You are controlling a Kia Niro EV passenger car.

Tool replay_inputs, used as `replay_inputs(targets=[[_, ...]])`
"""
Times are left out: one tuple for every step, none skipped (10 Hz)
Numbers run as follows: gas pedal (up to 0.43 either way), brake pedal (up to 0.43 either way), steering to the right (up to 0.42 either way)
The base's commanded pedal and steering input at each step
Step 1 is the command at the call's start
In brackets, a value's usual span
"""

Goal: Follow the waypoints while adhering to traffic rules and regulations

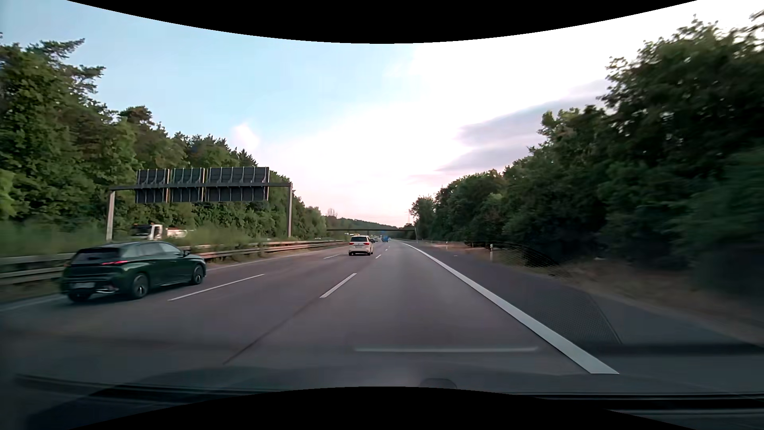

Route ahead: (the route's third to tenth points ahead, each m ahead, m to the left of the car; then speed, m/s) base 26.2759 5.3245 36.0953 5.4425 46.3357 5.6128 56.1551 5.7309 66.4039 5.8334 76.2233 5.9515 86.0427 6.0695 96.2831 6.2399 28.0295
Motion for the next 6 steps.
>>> replay_inputs(targets=[[0.039, 0.0, -0.005], [0.039, 0.0, -0.005], [0.039, 0.0, -0.005], [0.039, 0.0, -0.004], [0.039, 0.0, -0.004], [0.039, 0.0, -0.005]])
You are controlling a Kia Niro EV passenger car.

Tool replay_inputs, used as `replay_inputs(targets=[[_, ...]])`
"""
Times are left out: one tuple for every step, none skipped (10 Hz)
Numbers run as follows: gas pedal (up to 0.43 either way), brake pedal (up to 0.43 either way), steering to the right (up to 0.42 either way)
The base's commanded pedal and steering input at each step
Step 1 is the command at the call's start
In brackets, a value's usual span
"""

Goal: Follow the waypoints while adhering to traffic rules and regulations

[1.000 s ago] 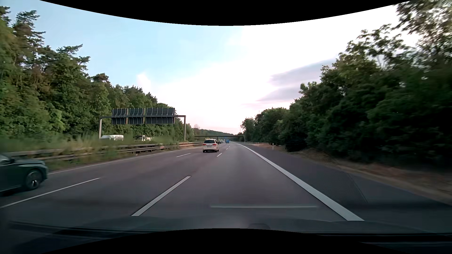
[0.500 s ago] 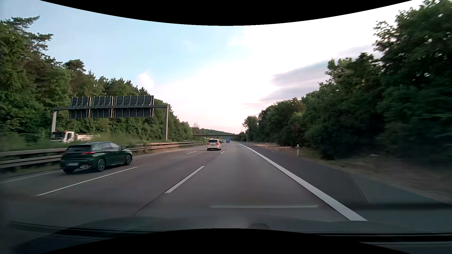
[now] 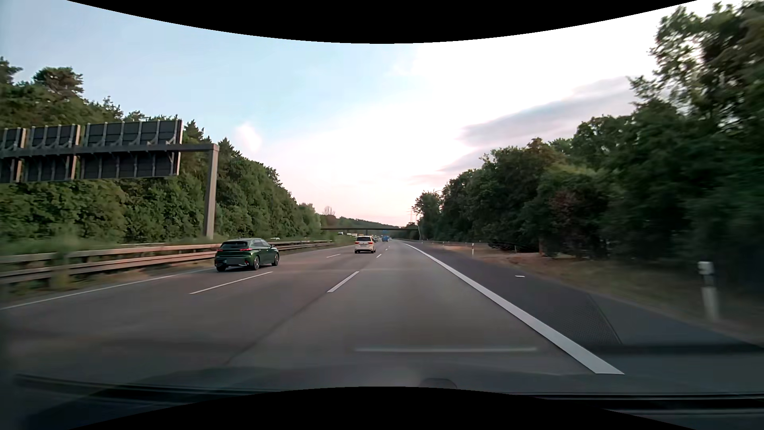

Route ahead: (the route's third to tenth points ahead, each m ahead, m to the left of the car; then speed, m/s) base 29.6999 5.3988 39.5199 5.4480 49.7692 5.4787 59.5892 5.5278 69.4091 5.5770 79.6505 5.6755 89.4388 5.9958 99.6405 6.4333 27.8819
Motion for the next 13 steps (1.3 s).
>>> replay_inputs(targets=[[0.039, 0.0, -0.004], [0.047, 0.0, -0.005], [0.047, 0.0, -0.005], [0.047, 0.0, -0.005], [0.047, 0.0, -0.005], [0.047, 0.0, -0.005], [0.047, 0.0, -0.005], [0.047, 0.0, -0.005], [0.047, 0.0, -0.005], [0.047, 0.0, -0.005], [0.047, 0.0, -0.006], [0.047, 0.0, -0.006], [0.047, 0.0, -0.006]])
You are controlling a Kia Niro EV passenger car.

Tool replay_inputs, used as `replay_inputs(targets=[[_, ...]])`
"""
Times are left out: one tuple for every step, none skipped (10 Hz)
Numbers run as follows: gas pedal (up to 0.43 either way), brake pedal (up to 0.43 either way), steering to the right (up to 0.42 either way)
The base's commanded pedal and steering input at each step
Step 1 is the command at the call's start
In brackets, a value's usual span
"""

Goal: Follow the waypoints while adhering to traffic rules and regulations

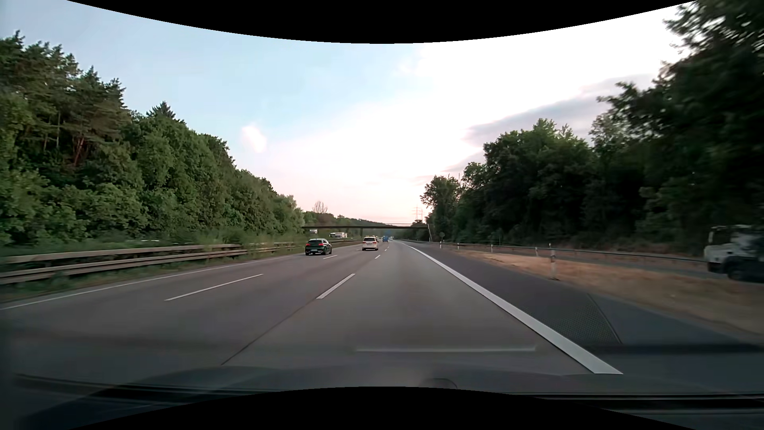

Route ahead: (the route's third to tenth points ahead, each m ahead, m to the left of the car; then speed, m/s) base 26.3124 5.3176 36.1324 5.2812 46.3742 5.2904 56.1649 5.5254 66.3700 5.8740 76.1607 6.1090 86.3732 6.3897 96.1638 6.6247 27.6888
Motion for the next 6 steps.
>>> replay_inputs(targets=[[0.059, 0.0, -0.006], [0.059, 0.0, -0.006], [0.059, 0.0, -0.006], [0.059, 0.0, -0.006], [0.067, 0.0, -0.006], [0.067, 0.0, -0.006]])
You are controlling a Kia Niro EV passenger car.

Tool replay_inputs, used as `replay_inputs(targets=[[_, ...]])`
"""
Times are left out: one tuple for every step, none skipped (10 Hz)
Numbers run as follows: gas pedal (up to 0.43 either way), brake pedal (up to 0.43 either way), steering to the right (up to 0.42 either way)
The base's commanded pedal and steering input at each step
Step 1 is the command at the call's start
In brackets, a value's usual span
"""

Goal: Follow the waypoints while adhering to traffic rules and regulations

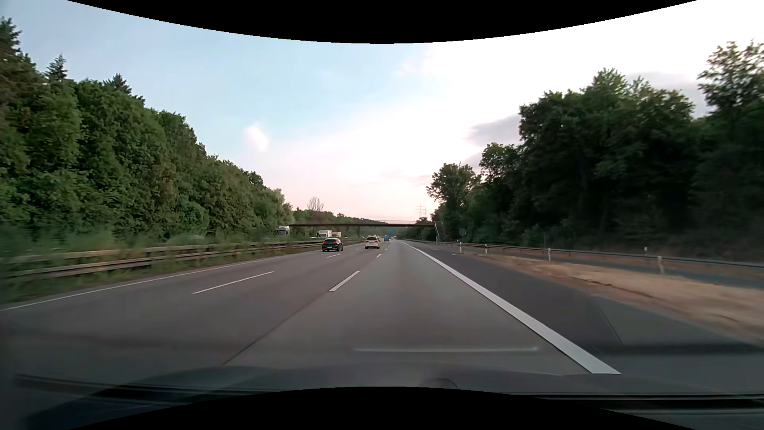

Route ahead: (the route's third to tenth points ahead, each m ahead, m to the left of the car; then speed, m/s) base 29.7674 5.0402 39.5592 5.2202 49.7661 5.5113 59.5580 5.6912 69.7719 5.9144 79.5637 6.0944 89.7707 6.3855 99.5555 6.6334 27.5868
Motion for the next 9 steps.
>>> replay_inputs(targets=[[0.067, 0.0, -0.006], [0.067, 0.0, -0.006], [0.067, 0.0, -0.006], [0.067, 0.0, -0.006], [0.079, 0.0, -0.006], [0.079, 0.0, -0.006], [0.079, 0.0, -0.006], [0.079, 0.0, -0.005], [0.079, 0.0, -0.005]])
